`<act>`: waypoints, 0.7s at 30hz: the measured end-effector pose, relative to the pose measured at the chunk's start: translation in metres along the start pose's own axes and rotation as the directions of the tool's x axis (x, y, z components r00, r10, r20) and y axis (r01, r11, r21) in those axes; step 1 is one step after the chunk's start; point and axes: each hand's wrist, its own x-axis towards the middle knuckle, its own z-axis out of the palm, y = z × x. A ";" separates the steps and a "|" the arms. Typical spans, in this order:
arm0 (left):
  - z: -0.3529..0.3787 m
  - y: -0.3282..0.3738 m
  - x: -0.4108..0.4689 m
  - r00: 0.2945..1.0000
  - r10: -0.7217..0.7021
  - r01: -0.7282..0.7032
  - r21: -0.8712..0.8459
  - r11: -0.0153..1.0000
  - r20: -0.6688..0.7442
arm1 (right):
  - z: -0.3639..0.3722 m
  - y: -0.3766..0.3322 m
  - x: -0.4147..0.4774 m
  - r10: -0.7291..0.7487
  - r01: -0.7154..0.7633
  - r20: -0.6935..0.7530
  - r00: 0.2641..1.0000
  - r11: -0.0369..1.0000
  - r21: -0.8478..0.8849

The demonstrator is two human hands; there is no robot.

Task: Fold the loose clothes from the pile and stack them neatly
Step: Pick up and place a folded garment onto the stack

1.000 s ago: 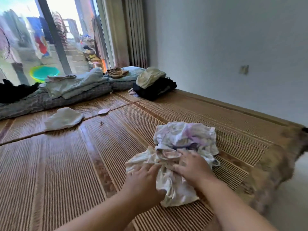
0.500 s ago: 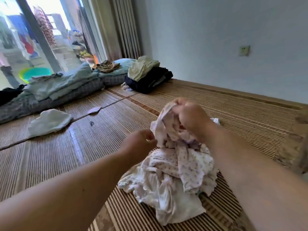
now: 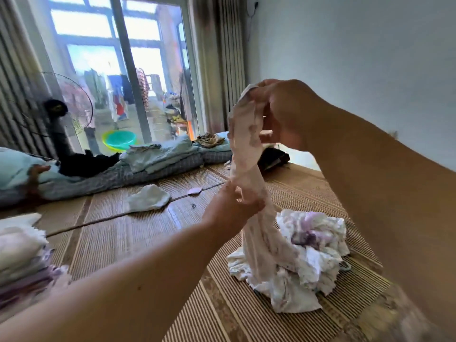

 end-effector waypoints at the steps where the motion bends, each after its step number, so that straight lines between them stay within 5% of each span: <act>1: -0.006 -0.001 -0.015 0.999 -0.046 0.045 0.028 0.999 0.014 | 0.005 -0.014 -0.006 -0.002 0.002 0.006 1.000 0.999 0.040; 5: -0.035 -0.029 -0.089 0.980 -0.198 0.191 0.174 0.966 0.020 | 0.028 -0.064 -0.026 -0.018 0.025 -0.045 0.999 0.987 0.161; 11: -0.098 -0.057 -0.160 0.945 -0.318 0.316 -0.034 0.948 -0.074 | 0.040 -0.081 -0.038 0.040 -0.017 -0.117 0.992 0.981 0.191; 15: -0.161 -0.053 -0.184 0.929 -0.347 0.343 -0.051 0.938 -0.131 | 0.058 -0.039 -0.045 0.214 -0.206 -0.100 0.972 0.975 0.086; 21: -0.216 -0.038 -0.202 0.907 -0.359 0.402 0.206 0.892 -0.219 | 0.117 0.084 -0.097 0.475 -0.479 -0.066 0.878 0.875 -0.068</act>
